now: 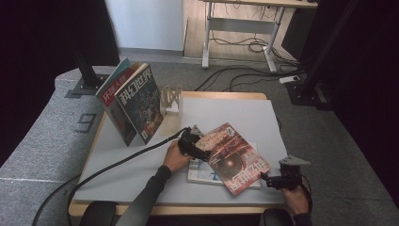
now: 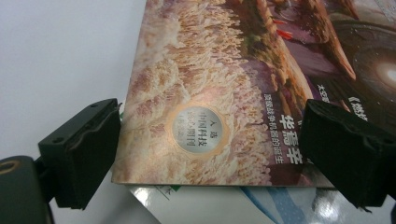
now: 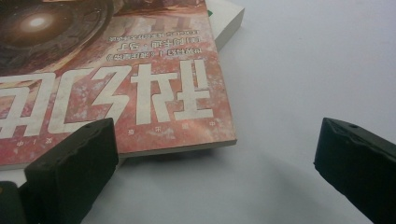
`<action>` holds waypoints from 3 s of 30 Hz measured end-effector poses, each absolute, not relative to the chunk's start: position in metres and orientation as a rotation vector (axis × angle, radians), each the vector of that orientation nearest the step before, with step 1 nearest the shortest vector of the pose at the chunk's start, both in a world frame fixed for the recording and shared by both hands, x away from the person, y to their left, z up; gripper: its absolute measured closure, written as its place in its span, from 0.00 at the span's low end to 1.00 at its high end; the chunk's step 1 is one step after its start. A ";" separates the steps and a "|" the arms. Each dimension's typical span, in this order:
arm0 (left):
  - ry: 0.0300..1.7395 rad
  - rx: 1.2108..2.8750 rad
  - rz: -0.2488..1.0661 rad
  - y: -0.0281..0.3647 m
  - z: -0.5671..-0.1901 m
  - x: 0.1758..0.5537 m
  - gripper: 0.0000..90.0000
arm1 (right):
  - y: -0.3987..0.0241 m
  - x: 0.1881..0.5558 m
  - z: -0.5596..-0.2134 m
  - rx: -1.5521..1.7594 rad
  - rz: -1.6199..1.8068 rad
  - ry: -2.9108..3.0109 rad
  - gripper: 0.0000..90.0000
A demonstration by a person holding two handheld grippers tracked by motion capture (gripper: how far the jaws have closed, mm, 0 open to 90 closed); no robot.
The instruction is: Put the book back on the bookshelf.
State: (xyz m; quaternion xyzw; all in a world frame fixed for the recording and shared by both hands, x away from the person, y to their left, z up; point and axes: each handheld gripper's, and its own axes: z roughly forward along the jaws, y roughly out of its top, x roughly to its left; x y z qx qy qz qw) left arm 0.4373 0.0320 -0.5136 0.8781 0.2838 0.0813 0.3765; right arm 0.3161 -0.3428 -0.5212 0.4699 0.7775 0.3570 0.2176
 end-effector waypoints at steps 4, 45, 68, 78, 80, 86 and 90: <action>0.735 2.262 0.202 0.033 -0.512 0.434 0.06 | -0.344 0.319 -0.522 1.308 0.989 2.147 0.00; 0.749 2.300 0.180 0.070 -0.512 0.389 0.00 | -0.337 0.354 -0.525 1.357 1.037 2.129 0.00; 0.763 2.242 0.100 0.095 -0.514 0.356 0.00 | -0.325 0.374 -0.525 1.360 1.043 2.125 0.02; 0.754 2.247 0.066 0.101 -0.515 0.337 0.00 | -0.315 0.387 -0.525 1.355 1.045 2.126 0.05; 0.751 2.254 0.064 0.101 -0.515 0.335 0.00 | -0.314 0.390 -0.525 1.355 1.044 2.127 0.05; 0.744 2.253 0.049 0.102 -0.514 0.334 0.00 | -0.312 0.397 -0.525 1.364 1.055 2.130 0.04; 0.756 2.193 0.062 0.106 -0.506 0.342 0.01 | -0.313 0.395 -0.526 1.351 1.036 2.140 0.04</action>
